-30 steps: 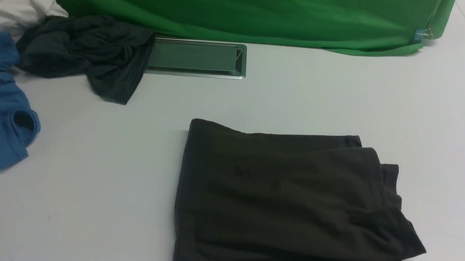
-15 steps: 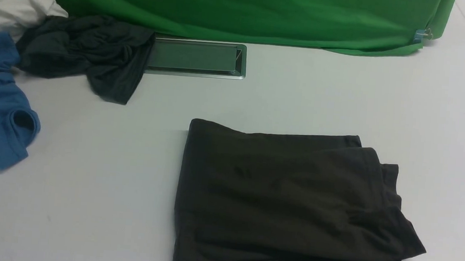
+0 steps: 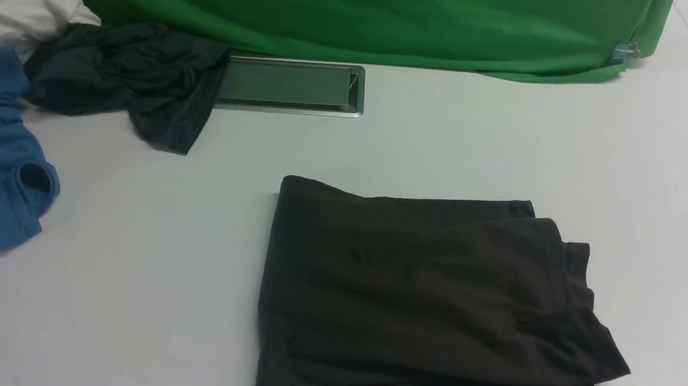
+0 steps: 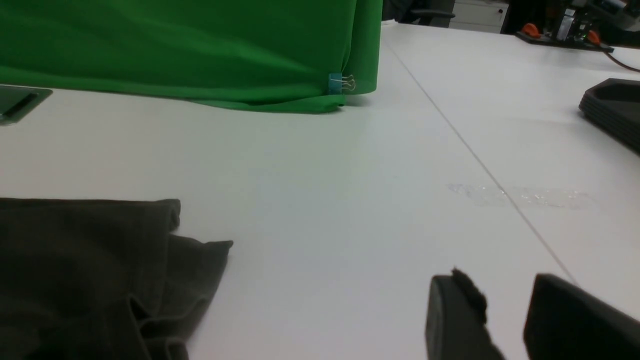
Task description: Fold a long-sleeved shirt on a white desktop.
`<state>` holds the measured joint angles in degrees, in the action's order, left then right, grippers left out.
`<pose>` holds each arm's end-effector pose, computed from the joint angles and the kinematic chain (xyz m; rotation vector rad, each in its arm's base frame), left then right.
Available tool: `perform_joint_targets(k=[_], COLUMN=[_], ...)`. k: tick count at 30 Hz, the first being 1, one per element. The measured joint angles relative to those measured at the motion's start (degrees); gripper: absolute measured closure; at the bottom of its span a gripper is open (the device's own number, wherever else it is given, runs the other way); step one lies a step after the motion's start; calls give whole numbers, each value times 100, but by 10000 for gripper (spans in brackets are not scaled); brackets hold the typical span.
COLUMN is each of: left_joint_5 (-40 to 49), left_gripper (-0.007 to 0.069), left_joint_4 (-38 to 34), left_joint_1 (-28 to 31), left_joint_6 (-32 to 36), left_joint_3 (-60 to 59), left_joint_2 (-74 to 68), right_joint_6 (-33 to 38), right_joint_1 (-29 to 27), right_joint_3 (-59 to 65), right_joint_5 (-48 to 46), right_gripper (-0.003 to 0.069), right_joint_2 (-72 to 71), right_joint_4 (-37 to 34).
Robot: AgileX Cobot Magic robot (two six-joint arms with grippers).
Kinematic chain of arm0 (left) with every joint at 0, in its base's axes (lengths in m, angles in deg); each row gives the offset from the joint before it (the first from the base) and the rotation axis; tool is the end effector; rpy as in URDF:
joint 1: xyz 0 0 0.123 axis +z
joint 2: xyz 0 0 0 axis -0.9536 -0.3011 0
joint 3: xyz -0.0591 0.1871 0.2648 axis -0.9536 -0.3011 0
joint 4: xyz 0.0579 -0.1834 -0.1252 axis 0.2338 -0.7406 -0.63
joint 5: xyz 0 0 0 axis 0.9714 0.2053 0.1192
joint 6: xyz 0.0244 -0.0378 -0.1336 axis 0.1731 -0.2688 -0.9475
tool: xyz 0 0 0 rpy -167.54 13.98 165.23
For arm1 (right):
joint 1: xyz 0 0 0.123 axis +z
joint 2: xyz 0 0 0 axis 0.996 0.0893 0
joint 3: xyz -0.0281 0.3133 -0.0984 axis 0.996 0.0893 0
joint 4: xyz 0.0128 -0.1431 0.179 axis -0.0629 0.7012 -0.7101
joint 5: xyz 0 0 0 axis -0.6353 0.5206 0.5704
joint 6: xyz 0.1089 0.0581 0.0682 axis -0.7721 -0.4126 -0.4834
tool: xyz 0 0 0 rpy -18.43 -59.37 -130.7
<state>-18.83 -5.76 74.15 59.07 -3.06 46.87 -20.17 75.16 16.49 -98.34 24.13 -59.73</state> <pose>0.0370 0.0029 0.1800 -0.0468 1.7381 0.0232 0.0373 -0.0029 0.1807 0.0626 1.7386 -0.1606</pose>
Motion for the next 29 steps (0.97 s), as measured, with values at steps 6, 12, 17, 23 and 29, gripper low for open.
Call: perform_joint_targets(k=[6, 12, 17, 23, 29], left_joint_5=[0, 0, 0, 0, 0], left_gripper=[604, 604, 604, 604, 604], left_joint_4=[0, 0, 0, 0, 0], left_joint_1=[30, 35, 35, 35, 35], left_joint_6=[4, 4, 4, 4, 7], left_joint_3=[0, 0, 0, 0, 0], left_joint_2=[0, 0, 0, 0, 0], right_joint_6=[-6, -5, -5, -5, -5], right_joint_1=[0, 0, 0, 0, 0], right_joint_3=[0, 0, 0, 0, 0], right_joint_5=[0, 0, 0, 0, 0], right_gripper=[418, 418, 418, 418, 418], right_joint_2=[0, 0, 0, 0, 0], right_joint_4=[0, 0, 0, 0, 0])
